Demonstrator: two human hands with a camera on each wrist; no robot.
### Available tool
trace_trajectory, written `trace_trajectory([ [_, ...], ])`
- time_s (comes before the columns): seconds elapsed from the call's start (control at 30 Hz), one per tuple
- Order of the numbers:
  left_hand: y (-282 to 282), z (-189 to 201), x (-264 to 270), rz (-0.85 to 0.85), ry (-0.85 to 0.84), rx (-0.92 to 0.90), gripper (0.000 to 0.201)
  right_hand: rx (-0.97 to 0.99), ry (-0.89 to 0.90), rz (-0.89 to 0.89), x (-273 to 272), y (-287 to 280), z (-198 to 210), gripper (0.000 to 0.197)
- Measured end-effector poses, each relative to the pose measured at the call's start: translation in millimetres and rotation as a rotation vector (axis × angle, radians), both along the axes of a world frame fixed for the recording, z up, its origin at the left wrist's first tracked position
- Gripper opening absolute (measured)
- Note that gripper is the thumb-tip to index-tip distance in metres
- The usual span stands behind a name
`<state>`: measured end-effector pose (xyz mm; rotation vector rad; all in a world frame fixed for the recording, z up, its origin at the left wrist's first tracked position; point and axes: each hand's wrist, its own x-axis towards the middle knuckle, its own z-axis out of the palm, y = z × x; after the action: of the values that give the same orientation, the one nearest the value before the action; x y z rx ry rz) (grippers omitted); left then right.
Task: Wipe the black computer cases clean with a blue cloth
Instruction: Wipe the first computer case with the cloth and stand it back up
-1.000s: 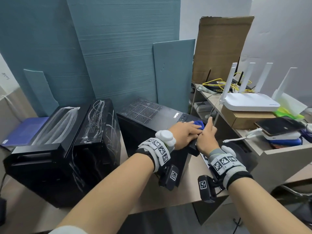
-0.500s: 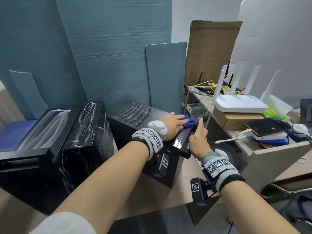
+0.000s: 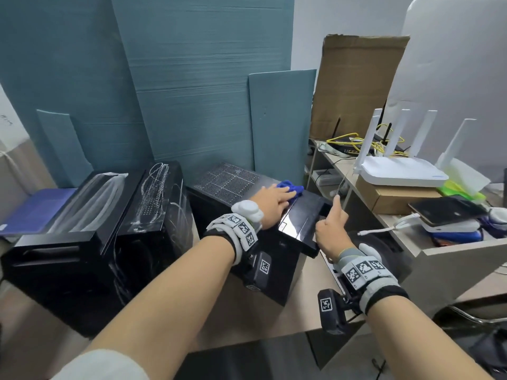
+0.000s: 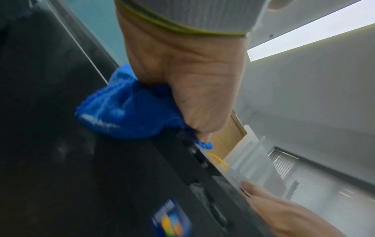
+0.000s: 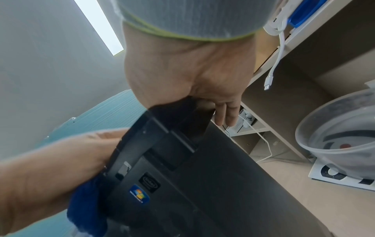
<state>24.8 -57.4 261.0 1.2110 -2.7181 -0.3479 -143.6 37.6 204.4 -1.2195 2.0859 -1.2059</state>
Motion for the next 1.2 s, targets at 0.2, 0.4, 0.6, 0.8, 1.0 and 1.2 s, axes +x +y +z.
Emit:
trace_trajectory([
  [0.2,-31.2,1.6,10.6,0.228,-0.067,-0.054,0.045,0.131,-0.147,0.045,-0.3,3.7,3.5,0.095],
  [0.4,3.6,-7.6,-21.9,-0.060,0.259,-0.078,0.040,0.169,-0.136,0.049,0.3,3.6,8.2,0.094],
  [0.6,-25.7,1.0,-26.2,0.053,0.121,0.001,0.053,0.168,-0.119,0.062,6.4,7.0,9.4,0.092],
  [0.8,-22.3,-17.9,-12.5,-0.003,0.369,-0.104,0.039,0.142,-0.118,0.092,4.8,7.8,7.6,0.094],
  [1.0,-25.1,-27.8,-7.3,0.035,0.469,-0.153,0.043,0.114,-0.003,0.009,4.3,10.6,10.1,0.082],
  [1.2,-7.2,-11.2,-20.7,0.068,0.046,-0.260,0.047,0.167,-0.046,0.034,-3.5,7.5,12.5,0.089],
])
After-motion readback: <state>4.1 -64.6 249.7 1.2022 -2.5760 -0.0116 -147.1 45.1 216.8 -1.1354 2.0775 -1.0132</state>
